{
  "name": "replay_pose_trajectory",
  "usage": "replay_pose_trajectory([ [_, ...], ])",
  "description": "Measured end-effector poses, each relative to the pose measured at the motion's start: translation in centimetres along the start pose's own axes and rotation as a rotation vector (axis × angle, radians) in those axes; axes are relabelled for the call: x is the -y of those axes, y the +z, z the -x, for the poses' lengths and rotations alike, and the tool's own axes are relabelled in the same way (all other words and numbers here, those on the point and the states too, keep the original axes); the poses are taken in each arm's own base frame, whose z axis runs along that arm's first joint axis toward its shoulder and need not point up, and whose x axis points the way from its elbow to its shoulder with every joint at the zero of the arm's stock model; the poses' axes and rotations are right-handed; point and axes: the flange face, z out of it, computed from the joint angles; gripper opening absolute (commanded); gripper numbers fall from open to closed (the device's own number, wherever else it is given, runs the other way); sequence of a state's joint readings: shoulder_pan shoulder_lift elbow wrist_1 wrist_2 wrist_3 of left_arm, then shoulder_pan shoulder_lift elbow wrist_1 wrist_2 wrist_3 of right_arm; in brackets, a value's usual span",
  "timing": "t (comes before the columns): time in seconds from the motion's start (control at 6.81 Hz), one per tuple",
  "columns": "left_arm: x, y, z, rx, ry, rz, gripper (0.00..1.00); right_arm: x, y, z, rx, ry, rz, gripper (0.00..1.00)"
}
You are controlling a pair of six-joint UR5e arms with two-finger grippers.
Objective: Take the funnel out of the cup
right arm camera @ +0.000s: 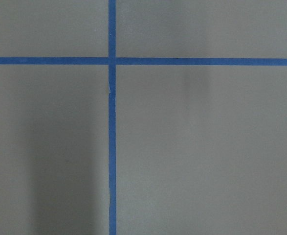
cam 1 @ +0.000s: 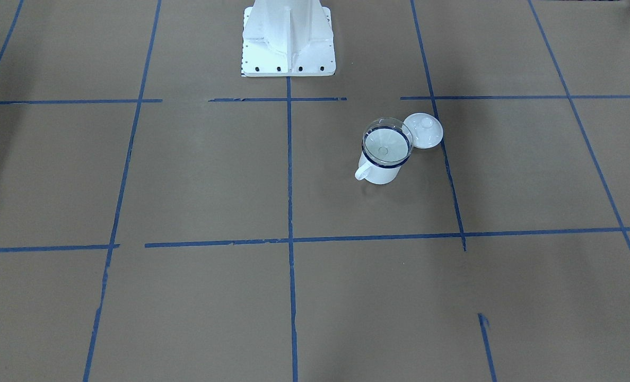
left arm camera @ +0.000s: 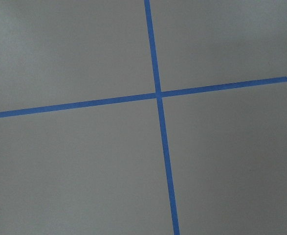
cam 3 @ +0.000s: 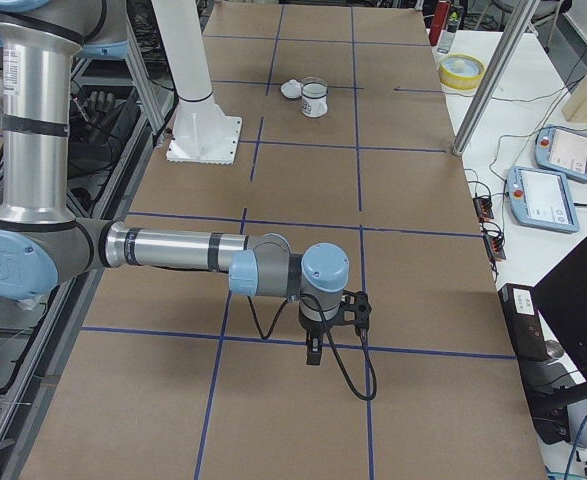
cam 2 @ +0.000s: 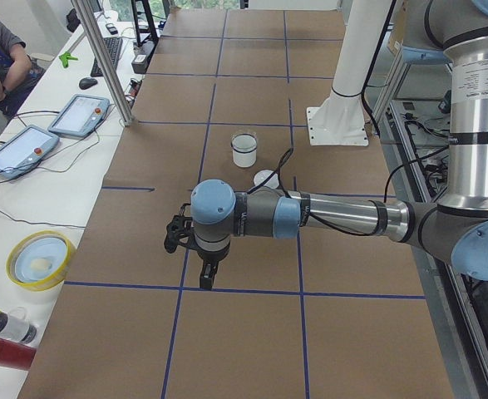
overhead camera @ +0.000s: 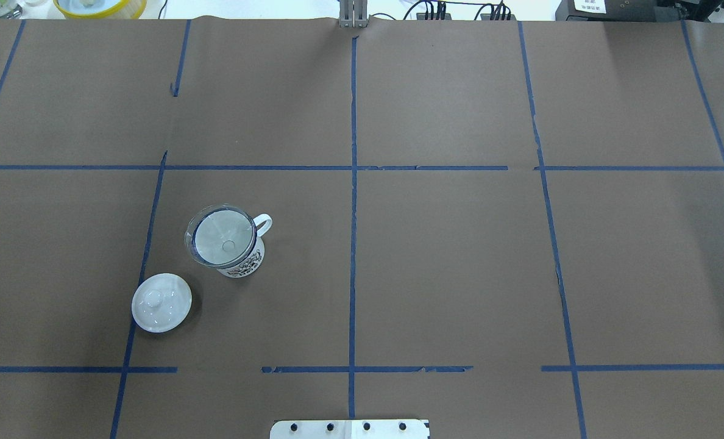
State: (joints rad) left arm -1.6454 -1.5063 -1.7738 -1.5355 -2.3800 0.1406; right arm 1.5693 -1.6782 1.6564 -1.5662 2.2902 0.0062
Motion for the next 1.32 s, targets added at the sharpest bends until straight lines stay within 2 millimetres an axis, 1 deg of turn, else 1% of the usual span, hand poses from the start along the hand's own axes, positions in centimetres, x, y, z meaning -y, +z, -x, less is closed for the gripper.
replay_pose_trajectory([
  [0.15, 1.9, -1.3, -1.2, 0.003, 0.029, -0.03, 1.0, 0.0, 0.0, 0.0, 0.0, 0.0, 0.0, 1.0],
  [0.29, 4.7, -3.0, -2.6, 0.008, 0.069, -0.068, 1.0, 0.0, 0.0, 0.0, 0.0, 0.0, 0.0, 1.0],
  [0.44, 7.3, -5.1, -4.3, 0.015, 0.114, -0.114, 1.0, 0.0, 0.0, 0.0, 0.0, 0.001, 0.001, 1.0],
  [0.59, 8.5, -6.8, -5.8, 0.006, 0.102, -0.151, 1.0, 0.0, 0.0, 0.0, 0.0, 0.001, 0.001, 1.0],
  [0.73, 9.0, -7.8, -7.1, -0.017, 0.055, -0.183, 1.0, 0.0, 0.0, 0.0, 0.0, 0.001, 0.001, 1.0],
  [0.88, 9.7, -7.6, -9.1, -0.043, 0.033, -0.197, 1.0, 0.0, 0.0, 0.0, 0.0, 0.001, 0.001, 1.0],
  [1.03, 10.4, -6.1, -12.3, -0.07, 0.004, -0.179, 1.0, 0.0, 0.0, 0.0, 0.0, 0.001, 0.001, 1.0],
  [1.17, 10.7, -4.3, -17.0, -0.069, -0.052, -0.156, 1.0, 0.0, 0.0, 0.0, 0.0, 0.0, 0.0, 1.0],
  [1.32, 11.0, -2.8, -22.2, -0.062, -0.111, -0.144, 1.0, 0.0, 0.0, 0.0, 0.0, 0.0, 0.0, 1.0],
])
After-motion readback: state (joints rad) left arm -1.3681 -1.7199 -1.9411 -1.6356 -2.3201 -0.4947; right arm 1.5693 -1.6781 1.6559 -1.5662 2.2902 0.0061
